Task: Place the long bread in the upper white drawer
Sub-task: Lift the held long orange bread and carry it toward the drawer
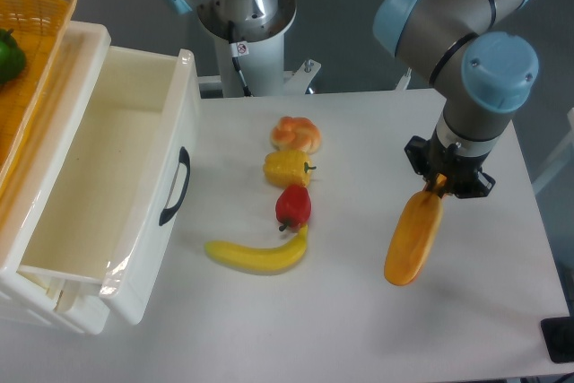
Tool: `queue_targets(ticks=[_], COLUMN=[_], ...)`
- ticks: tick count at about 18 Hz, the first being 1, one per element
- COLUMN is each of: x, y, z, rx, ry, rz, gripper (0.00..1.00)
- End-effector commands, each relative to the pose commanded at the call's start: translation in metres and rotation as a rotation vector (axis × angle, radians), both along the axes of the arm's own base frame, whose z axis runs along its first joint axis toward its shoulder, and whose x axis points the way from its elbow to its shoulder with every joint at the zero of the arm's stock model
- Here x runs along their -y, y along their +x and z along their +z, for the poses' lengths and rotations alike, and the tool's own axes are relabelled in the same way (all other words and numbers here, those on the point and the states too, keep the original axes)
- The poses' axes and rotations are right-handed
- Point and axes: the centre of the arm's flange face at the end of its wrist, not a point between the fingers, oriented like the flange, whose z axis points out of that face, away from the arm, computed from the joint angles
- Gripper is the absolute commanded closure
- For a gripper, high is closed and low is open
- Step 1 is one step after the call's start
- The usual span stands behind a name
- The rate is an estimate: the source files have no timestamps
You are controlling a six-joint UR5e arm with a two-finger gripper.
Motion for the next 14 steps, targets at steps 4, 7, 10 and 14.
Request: queue_targets(ticks=[4,7,10,14], x=[0.002,0.003,0.001,-0.024], y=[0.002,0.007,0.021,0.066], z=[0.012,0.026,0.042,0.061], rx=[-0.015,-0.032,-0.031,-0.010], ry=[0.012,0.025,0.042,0.052], rz=[0.001,0.001,0.005,0.072], gripper=[1.00,1.00,1.00,1.00])
